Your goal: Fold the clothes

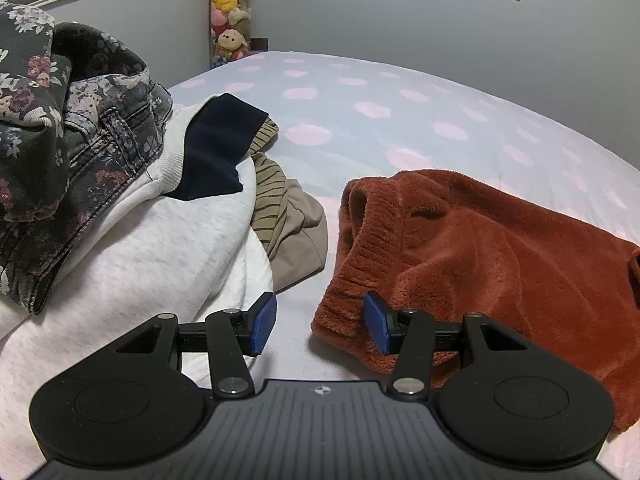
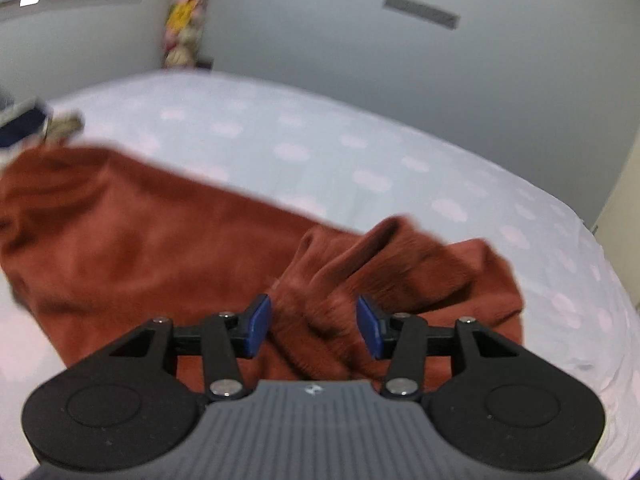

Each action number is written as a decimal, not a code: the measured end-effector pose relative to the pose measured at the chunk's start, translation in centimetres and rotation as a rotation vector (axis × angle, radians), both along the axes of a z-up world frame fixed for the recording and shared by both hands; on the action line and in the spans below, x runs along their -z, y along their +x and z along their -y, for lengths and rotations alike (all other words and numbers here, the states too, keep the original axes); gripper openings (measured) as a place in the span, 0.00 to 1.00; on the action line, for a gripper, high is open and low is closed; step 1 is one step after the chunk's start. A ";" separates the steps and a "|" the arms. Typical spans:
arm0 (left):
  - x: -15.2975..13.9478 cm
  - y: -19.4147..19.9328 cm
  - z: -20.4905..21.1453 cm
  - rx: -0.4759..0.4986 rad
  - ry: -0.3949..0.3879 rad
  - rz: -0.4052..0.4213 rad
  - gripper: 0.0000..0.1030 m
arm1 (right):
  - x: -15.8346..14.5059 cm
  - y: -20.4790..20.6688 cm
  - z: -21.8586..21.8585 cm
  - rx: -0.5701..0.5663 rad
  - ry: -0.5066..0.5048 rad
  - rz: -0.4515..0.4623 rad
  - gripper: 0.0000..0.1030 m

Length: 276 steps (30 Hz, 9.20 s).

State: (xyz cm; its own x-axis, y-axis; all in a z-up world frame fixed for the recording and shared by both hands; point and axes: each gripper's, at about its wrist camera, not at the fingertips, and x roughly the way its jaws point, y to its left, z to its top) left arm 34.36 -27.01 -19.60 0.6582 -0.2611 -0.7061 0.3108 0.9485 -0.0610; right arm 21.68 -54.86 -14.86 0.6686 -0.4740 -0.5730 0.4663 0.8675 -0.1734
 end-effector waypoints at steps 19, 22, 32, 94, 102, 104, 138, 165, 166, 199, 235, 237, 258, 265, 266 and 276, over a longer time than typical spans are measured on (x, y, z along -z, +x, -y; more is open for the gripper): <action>0.8 0.5 0.1 -0.001 0.016 -0.023 0.45 | 2.4 5.9 6.9 0.256 0.223 0.085 0.37; 1.0 0.7 0.0 -0.003 0.005 -0.029 0.45 | 2.9 5.6 7.5 0.266 0.283 0.104 0.25; 0.4 0.3 0.1 0.010 -0.012 -0.010 0.45 | 1.5 4.3 4.9 0.056 0.354 0.105 0.18; 6.0 3.8 0.5 -0.170 -0.357 -0.154 0.53 | 5.8 -2.8 -0.2 0.337 -0.003 0.199 0.51; 4.8 4.0 0.1 -0.169 -0.420 -0.109 0.22 | 6.1 -2.4 -0.1 0.329 -0.013 0.189 0.51; 3.6 3.5 0.4 -0.146 -0.408 -0.051 0.19 | 6.0 -2.4 0.1 0.332 -0.009 0.186 0.51; -13.9 -14.0 36.0 0.616 -0.337 0.340 0.13 | 2.2 -12.0 9.0 0.457 0.278 0.372 0.43; -4.4 -18.2 43.5 0.918 -0.240 -0.035 0.51 | 4.6 -14.7 13.2 0.651 0.406 0.384 0.40; -4.7 -18.0 43.2 0.905 -0.223 -0.019 0.51 | 4.3 -15.0 13.1 0.669 0.389 0.395 0.38; -1.0 -16.1 38.6 0.768 0.119 -0.085 0.45 | 4.1 -8.5 13.8 0.346 0.451 0.492 0.33; -1.6 -9.0 11.8 0.250 -0.177 -0.108 0.48 | -1.6 -6.5 14.4 0.361 0.322 -0.050 0.53; -1.3 -8.8 11.7 0.233 -0.187 -0.126 0.49 | -2.2 -8.1 14.6 0.391 0.340 -0.003 0.54; 0.6 -6.2 10.8 0.124 -0.511 -0.167 0.63 | 8.0 -13.1 14.6 0.635 0.743 0.482 0.89; 2.1 -4.9 14.5 0.168 -0.596 -0.262 0.68 | 9.6 -12.7 15.3 0.578 0.742 0.563 0.93; 2.4 -4.9 15.4 0.188 -0.590 -0.271 0.68 | 9.9 -12.7 15.5 0.561 0.743 0.574 0.93; 5.8 -4.8 21.1 0.246 -0.545 -0.375 0.68 | 10.5 -13.6 16.4 0.452 0.769 0.590 0.89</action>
State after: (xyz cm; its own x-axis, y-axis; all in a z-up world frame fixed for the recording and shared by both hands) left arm 29.54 -48.13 -25.36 0.2725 -0.7522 -0.5999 0.3777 0.6571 -0.6524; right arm 8.12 -71.28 -25.32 0.7904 -0.3968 -0.4666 0.6034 0.3733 0.7047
